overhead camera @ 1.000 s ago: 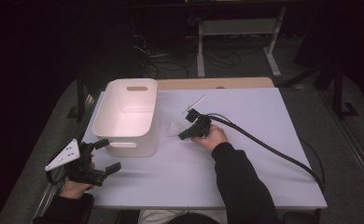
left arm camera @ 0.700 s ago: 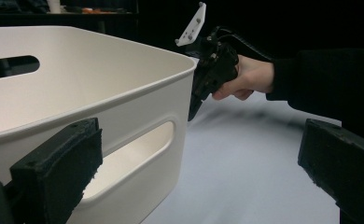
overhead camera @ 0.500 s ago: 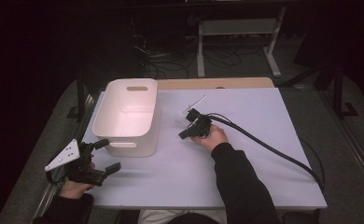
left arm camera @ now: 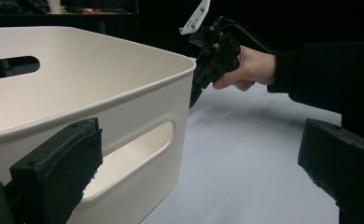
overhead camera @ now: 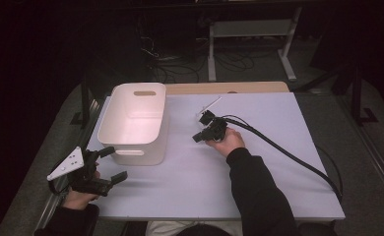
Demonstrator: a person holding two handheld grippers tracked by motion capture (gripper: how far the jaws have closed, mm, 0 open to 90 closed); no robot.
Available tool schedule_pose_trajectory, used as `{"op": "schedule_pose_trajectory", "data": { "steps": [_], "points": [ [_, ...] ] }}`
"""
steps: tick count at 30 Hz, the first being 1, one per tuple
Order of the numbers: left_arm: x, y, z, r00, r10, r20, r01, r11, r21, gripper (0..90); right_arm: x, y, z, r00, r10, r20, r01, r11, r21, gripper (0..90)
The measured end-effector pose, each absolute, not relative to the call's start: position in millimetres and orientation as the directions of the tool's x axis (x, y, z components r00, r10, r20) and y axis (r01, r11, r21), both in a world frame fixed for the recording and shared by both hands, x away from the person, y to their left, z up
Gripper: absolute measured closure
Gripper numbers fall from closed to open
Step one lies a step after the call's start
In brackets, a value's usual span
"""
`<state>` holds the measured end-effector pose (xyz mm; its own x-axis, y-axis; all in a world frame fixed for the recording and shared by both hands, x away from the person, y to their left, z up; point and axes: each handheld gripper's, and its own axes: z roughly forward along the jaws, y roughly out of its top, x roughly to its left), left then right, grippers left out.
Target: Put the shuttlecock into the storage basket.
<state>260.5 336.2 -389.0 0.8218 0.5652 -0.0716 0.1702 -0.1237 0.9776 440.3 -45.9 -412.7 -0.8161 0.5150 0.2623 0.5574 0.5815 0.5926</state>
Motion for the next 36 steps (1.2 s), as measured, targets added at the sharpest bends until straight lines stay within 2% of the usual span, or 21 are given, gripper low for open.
{"op": "schedule_pose_trajectory", "data": {
  "steps": [13, 23, 36],
  "points": [
    [260.0, 336.5, -389.0, 0.822, 0.565, -0.070, 0.169, -0.126, 0.977, 0.0, 448.4, -67.2, -398.4, -0.792, 0.562, 0.240, 0.576, 0.554, 0.601, 89.2],
    [260.1, 336.3, -389.1, 0.822, 0.565, -0.071, 0.171, -0.125, 0.977, 0.0, 460.7, -105.1, -398.0, -0.724, 0.636, 0.267, 0.635, 0.464, 0.617, 89.2],
    [259.7, 336.4, -389.1, 0.826, 0.560, -0.072, 0.169, -0.124, 0.978, 0.0, 483.5, -119.5, -401.0, -0.645, 0.713, 0.275, 0.694, 0.395, 0.603, 89.2]
  ]
}}
